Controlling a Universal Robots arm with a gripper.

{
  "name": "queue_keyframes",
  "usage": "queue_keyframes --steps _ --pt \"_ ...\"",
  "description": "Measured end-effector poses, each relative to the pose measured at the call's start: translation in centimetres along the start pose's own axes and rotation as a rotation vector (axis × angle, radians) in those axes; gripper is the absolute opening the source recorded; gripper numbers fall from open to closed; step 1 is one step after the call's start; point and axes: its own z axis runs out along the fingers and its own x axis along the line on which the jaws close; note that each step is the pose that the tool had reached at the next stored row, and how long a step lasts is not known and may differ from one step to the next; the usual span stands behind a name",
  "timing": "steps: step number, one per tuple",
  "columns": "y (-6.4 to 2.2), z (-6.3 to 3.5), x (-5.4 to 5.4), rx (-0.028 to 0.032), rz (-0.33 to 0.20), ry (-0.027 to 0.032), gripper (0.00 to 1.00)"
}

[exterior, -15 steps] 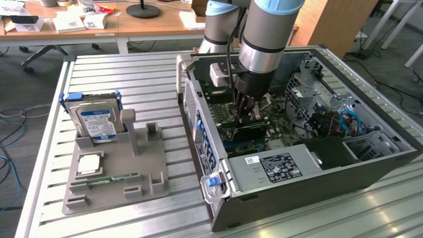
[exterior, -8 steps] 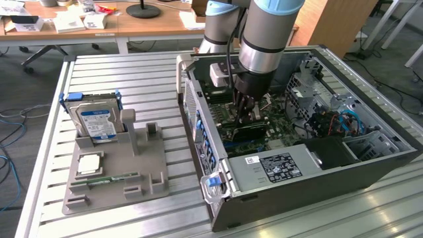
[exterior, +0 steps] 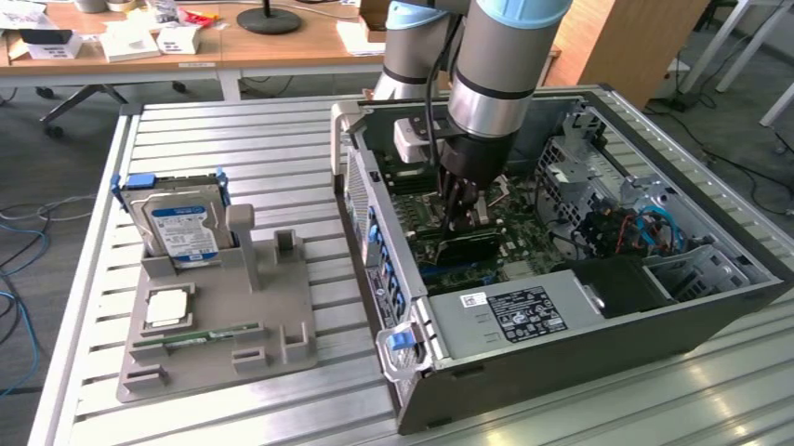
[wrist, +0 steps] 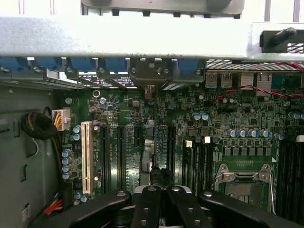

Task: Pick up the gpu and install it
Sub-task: 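Press down on the gpu until it lock into place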

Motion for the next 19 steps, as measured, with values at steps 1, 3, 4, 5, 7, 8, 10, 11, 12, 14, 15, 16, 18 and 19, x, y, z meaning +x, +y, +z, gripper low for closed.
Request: queue_keyframes --steps 1,3,4,5,7,8,10,11,12,14,15,16,18,19 --pt "0.0 0.0 0.0 0.0 0.0 -0.0001 0.11" --pt "0.01 0.0 0.0 0.0001 0.0 0.0 0.11" --pt "0.02 0.01 0.0 0.0001 0.0 0.0001 0.11" --pt "0.02 0.01 0.0 0.0001 0.0 0.0001 0.11" --pt "0.02 0.02 0.0 0.0 0.0 0.0001 0.11" --pt "0.03 0.02 0.0 0.0 0.0 0.0 0.11" --pt "0.03 0.04 0.0 0.0001 0.0 0.0001 0.11" --pt "0.03 0.05 0.0 0.0 0.0 0.0002 0.11" --pt "0.03 0.05 0.0 0.0 0.0 0.0002 0.11" --pt "0.03 0.06 0.0 0.0 0.0 0.0001 0.11" --pt "0.03 0.06 0.0 0.0 0.0 0.0001 0.11" --pt "0.03 0.08 0.0 0.0 0.0 0.0001 0.11" --pt "0.03 0.12 0.01 -0.0001 0.0 0.0004 0.11" --pt "0.03 0.13 0.01 -0.0001 0.0 0.0003 0.11"
